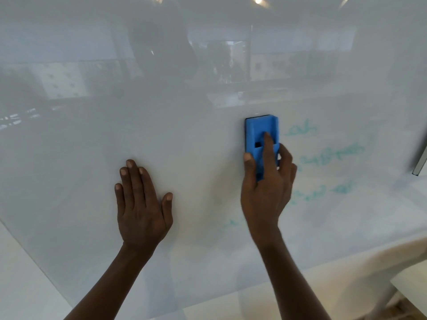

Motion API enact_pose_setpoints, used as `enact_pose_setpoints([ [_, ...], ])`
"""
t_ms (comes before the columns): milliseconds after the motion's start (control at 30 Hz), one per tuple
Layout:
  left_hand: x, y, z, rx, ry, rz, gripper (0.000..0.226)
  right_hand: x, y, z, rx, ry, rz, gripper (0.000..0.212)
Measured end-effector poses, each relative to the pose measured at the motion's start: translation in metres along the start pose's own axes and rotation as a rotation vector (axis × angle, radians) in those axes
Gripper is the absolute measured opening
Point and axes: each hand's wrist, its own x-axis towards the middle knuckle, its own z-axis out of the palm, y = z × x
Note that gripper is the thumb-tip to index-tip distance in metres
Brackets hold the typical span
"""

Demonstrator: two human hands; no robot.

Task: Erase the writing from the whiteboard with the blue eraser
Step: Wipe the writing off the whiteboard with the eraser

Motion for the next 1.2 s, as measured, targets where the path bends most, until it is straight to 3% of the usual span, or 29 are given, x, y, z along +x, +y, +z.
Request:
enact_pose_setpoints([
  [367, 0.001, 0.002, -0.001, -0.037, -0.015, -0.014, 0.075, -0.073, 0.003, 0.01, 0.019, -0.241, -0.295, 0.039],
  [600, -0.001, 0.001, -0.001, -0.03, -0.013, -0.022, 0.074, -0.05, 0.016, 0.002, -0.074, -0.243, -0.448, 0.033],
  [867, -0.002, 0.002, 0.0, 0.012, 0.003, -0.015, 0.075, 0.007, 0.026, -0.009, -0.043, -0.122, -0.347, 0.041],
  [1200, -0.002, 0.001, 0.0, -0.008, -0.013, -0.019, 0.077, 0.055, 0.039, -0.02, -0.013, -0.001, -0.078, 0.047],
])
